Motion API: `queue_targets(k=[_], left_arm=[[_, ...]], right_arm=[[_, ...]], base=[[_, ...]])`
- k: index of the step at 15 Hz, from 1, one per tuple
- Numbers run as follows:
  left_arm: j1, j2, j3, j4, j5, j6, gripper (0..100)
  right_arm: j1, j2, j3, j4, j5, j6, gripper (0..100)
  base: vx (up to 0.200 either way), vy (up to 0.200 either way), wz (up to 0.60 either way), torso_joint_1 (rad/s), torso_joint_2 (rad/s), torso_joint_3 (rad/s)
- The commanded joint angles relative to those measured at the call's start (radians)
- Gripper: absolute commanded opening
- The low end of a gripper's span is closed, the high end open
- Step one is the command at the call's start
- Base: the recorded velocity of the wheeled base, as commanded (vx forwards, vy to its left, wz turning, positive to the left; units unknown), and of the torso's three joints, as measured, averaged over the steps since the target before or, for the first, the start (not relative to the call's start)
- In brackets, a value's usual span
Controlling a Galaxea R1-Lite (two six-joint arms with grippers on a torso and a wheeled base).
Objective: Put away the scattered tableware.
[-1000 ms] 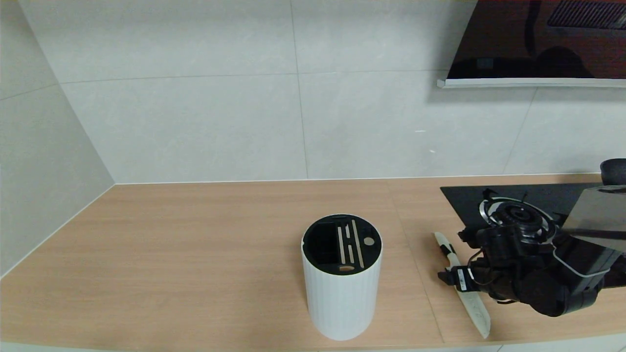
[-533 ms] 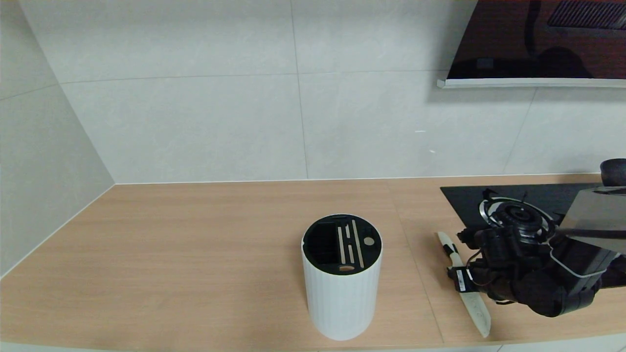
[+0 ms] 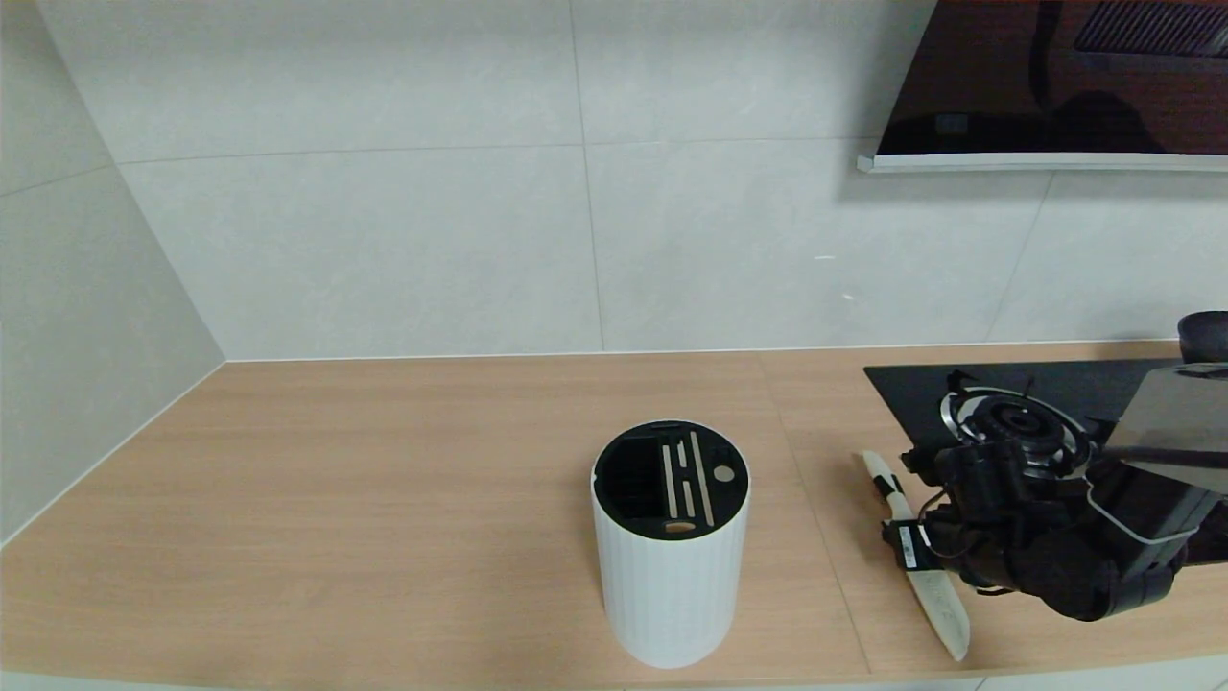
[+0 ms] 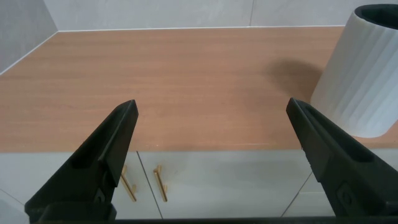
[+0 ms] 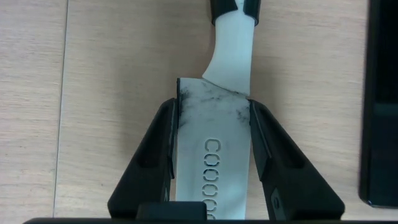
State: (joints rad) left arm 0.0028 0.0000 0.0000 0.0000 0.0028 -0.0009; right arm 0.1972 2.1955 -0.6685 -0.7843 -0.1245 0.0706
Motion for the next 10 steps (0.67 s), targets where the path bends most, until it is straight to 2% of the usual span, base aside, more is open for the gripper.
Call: queue_targets(k=[1,8,10], left_arm=[[0.000,0.000,0.000,0.000,0.000,-0.001,100],[0.000,0.000,0.000,-0.003,0.003,-0.001,100],[0.000,0.000,-0.011,-0.067,0.011,-0.014,100]], right_arm=[[0.001,-0.073,0.014,-0.003,-0.001,0.000,0],[0.039,-0.361,0.078,0.005,-0.003,-0.003,0],[0.042,-0.399,0.081,0.005,-0.003,-0.003,0]], base=[[0.000,0.000,0.00,0.000,0.00,0.000],[0.000,0.000,0.00,0.000,0.00,0.000],[0.000,0.000,0.00,0.000,0.00,0.000]])
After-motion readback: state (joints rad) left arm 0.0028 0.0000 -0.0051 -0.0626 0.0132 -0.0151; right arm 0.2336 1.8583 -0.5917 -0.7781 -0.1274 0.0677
